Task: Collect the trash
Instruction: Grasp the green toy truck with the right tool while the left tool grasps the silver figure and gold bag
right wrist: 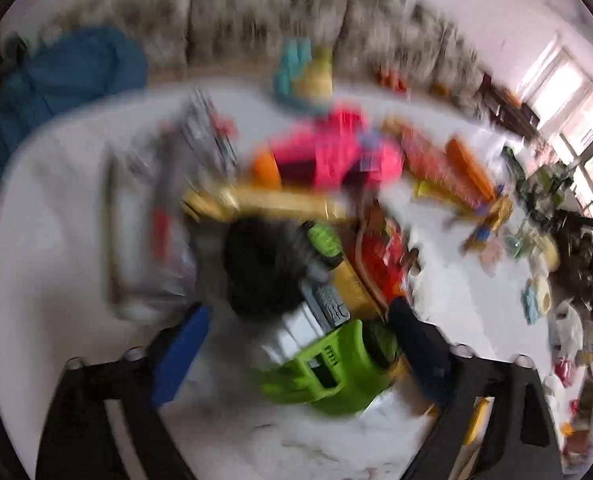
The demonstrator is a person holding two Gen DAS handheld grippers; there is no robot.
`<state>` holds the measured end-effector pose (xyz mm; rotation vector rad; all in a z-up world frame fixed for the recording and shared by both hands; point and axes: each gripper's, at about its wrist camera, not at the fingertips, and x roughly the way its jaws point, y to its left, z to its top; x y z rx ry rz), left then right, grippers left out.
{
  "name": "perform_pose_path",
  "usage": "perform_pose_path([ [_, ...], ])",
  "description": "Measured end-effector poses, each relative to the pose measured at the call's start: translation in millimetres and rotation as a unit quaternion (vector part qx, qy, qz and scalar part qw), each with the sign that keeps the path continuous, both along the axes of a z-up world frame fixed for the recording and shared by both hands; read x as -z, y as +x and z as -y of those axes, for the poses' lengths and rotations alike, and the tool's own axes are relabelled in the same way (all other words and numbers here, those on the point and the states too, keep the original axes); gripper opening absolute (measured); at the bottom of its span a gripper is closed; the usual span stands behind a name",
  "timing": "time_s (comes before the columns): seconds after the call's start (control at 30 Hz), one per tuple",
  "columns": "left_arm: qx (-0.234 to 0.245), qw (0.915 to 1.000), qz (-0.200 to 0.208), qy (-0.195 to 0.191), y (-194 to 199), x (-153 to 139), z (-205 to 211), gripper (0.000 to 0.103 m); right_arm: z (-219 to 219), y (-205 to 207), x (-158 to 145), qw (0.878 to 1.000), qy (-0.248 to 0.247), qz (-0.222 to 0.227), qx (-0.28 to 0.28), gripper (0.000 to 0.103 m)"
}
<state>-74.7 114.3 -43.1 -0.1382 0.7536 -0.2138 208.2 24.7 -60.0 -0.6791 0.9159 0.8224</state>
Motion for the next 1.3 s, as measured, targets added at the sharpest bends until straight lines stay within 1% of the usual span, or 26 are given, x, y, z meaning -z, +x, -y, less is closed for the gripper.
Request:
perform_pose_path([
  [0.07,-0.005,1.0,-0.003,-0.004,3.1,-1.1,0.5,0.092,14.4,-4.1,-6.5,1.0,0.014,0.011,0.019,0.049],
  [0.13,-0.006,0.9999,0.0,-0.013,3.4,-2.6,-0.8,0.092,42.1,-12.3,-13.3,0.997,0.055,-0.016,0.054,0.043],
  [0.23,-0.012,0.9998,-0.001,-0.013,12.6,-3.4,-2.8,0.092,95.1,-38.0,-17.1,0.987,0.095,-0.039,0.127,0.041],
  [0.33,-0.045,0.999,-0.005,-0.002,36.0,-4.9,-4.0,0.092,146.9,-74.4,-22.6,0.966,0.177,-0.087,0.168,0.041],
  [0.43,-0.113,0.9926,-0.044,0.008,85.0,-3.6,-5.7,0.092,195.6,-119.8,-27.8,0.936,0.257,-0.12,0.21,0.041],
  [0.5,-0.143,0.987,-0.071,-0.016,108.7,-0.5,-8.3,0.092,223.4,-153.9,-32.8,0.921,0.291,-0.118,0.229,0.042],
  [0.53,-0.156,0.9835,-0.08,-0.045,121.8,0.1,-7.9,0.092,224.9,-162.0,-32.2,0.919,0.298,-0.116,0.232,0.042],
  [0.57,-0.168,0.9808,-0.08,-0.057,131.2,-1.3,-5.9,0.092,230.5,-174.6,-33.0,0.915,0.307,-0.115,0.233,0.042],
  [0.63,-0.196,0.9759,-0.079,-0.056,146.9,-8.0,-0.8,0.092,237.5,-196.4,-33.6,0.91,0.322,-0.113,0.234,0.042],
  [0.7,-0.213,0.9704,-0.084,-0.077,162.2,-13.0,2.2,0.092,240.1,-208.9,-34.1,0.911,0.324,-0.111,0.23,0.042],
  [0.77,-0.24,0.9612,-0.091,-0.101,180.7,-15.3,2.8,0.092,237.6,-214.2,-30.8,0.914,0.319,-0.106,0.225,0.042],
  [0.8,-0.249,0.9586,-0.096,-0.1,189.3,-14.4,3.5,0.092,239.7,-216.2,-30.9,0.914,0.321,-0.107,0.225,0.042],
  [0.83,-0.265,0.9535,-0.113,-0.09,199.1,-10.2,3.6,0.092,242.4,-218.1,-31.3,0.911,0.326,-0.112,0.225,0.042],
  [0.87,-0.267,0.9505,-0.129,-0.092,208.6,-3.3,3.1,0.091,244.0,-217.3,-29.1,0.91,0.329,-0.112,0.226,0.042],
  [0.9,-0.258,0.9519,-0.137,-0.093,216.9,2.4,2.7,0.08,244.8,-217.1,-27.9,0.909,0.332,-0.11,0.226,0.042],
  [0.93,-0.252,0.9588,-0.12,-0.052,222.9,-0.7,7.9,0.052,246.3,-218.7,-29.1,0.908,0.335,-0.108,0.226,0.042],
  [0.97,-0.232,0.965,-0.114,-0.046,224.7,-1.5,9.9,0.046,244.0,-213.8,-28.0,0.907,0.337,-0.106,0.228,0.042],
  [1.0,-0.214,0.97,-0.104,-0.051,223.4,-5.3,10.3,0.032,244.8,-214.6,-28.9,0.905,0.342,-0.105,0.229,0.042],
  [1.03,-0.185,0.9761,-0.101,-0.054,218.2,-10.0,12.6,0.025,244.5,-212.8,-28.4,0.904,0.345,-0.105,0.229,0.042],
  [1.07,-0.163,0.9811,-0.09,-0.052,211.1,-15.0,15.1,0.025,244.7,-214.8,-29.7,0.903,0.349,-0.103,0.23,0.042],
  [1.1,-0.136,0.9882,-0.061,-0.036,193.7,-25.9,21.6,0.025,244.4,-216.9,-31.2,0.902,0.352,-0.099,0.23,0.042],
  [1.17,-0.092,0.9958,0.005,0.0,158.0,-46.1,34.4,0.025,242.8,-219.2,-33.8,0.901,0.357,-0.096,0.229,0.042],
  [1.2,-0.066,0.9967,0.044,0.017,136.6,-57.8,40.4,0.024,241.3,-222.1,-36.1,0.9,0.36,-0.093,0.228,0.042],
  [1.23,-0.033,0.9946,0.091,0.039,109.0,-71.4,48.7,0.024,239.7,-222.9,-37.2,0.9,0.361,-0.091,0.227,0.042],
  [1.27,-0.005,0.9894,0.13,0.064,81.7,-83.1,57.0,0.024,236.6,-225.5,-39.5,0.901,0.362,-0.09,0.222,0.042],
  [1.3,0.005,0.9862,0.146,0.077,69.4,-87.6,60.9,0.024,233.5,-227.5,-41.3,0.901,0.363,-0.088,0.219,0.042],
])
